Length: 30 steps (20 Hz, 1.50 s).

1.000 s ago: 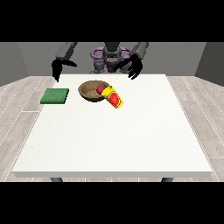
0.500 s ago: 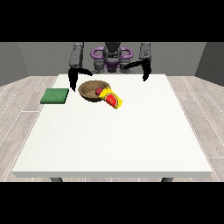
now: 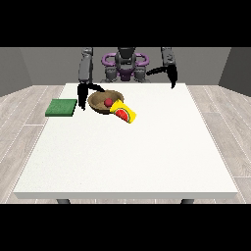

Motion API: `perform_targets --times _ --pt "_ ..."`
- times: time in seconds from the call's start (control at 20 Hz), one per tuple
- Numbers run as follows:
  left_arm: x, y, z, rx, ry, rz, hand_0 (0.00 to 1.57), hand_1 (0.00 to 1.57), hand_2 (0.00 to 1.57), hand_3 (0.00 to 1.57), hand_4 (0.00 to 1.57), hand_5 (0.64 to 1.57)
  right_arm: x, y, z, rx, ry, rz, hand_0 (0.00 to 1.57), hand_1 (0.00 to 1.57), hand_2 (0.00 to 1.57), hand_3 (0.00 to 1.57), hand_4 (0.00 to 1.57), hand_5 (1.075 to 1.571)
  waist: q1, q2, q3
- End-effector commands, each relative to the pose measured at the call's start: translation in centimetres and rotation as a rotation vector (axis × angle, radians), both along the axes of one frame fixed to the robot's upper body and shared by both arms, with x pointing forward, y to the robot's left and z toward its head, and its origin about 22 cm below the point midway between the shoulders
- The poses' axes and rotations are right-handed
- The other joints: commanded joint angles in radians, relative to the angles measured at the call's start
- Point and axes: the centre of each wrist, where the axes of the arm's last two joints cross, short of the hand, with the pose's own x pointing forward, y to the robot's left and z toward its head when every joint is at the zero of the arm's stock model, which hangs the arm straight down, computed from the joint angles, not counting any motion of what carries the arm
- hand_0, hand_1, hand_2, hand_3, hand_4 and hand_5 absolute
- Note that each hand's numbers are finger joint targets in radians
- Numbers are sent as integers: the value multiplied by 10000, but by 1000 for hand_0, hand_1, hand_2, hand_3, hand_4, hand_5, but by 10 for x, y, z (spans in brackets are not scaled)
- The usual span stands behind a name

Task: Pick the cup and pour the ball into the bowl, then pick the bowl and place it on the pad

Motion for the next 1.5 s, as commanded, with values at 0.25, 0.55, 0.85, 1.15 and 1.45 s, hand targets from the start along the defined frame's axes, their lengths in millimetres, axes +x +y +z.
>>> perform_targets --times 0.25,0.55,0.85,1.15,1.45 --pt "4 9 31 113 -522 -466 0 0 0 0 0 1566 10 21 -16 19 -279 -127 0 0 0 0 126 1562 337 547 6" --pt "-1 0 35 -115 -996 -606 0 0 0 0 80 1571 -29 -12 -50 -427 2592 -1864 1453 1453 1571 0 468 1512 653 972 9" --pt "5 -20 34 -297 -962 -1185 0 0 0 0 655 1531 -19 -25 -33 -4872 2928 -2490 1571 1571 1571 1562 938 1558 1030 1004 -60" --pt "-2 29 0 -332 510 -223 0 0 0 0 955 1423 -3 -6 -20 -5282 4749 -2566 1571 1571 1571 1047 862 1567 600 -837 -42" --pt "-24 66 -45 -627 2311 1100 0 0 0 0 998 1411 42 26 34 -5425 5791 -1580 1571 1571 1571 889 806 1565 -867 -2754 -18"
